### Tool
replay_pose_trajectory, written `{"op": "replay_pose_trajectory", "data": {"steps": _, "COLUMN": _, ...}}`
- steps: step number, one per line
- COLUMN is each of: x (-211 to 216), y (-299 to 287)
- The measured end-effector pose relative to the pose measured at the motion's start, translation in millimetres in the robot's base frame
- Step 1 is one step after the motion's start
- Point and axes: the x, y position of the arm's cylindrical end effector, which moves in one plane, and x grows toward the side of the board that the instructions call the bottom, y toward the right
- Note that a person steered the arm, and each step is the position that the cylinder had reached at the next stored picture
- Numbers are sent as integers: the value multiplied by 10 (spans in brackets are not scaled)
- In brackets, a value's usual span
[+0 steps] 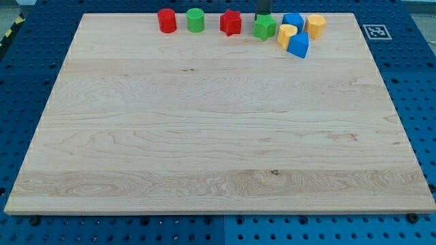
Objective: Place the blue cube in between the yellow heart and yellow hexagon
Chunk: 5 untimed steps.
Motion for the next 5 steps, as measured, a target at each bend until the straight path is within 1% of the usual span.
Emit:
{"op": "replay_pose_trajectory", "data": {"steps": 1, "x": -139, "y": -24}}
{"op": "replay_pose_trajectory", "data": {"steps": 2, "x": -181, "y": -5}}
{"op": "replay_pose_trajectory", "data": {"steps": 4, "x": -182, "y": 365}}
{"op": "replay_pose_trajectory", "data": {"steps": 5, "x": -164, "y": 434}}
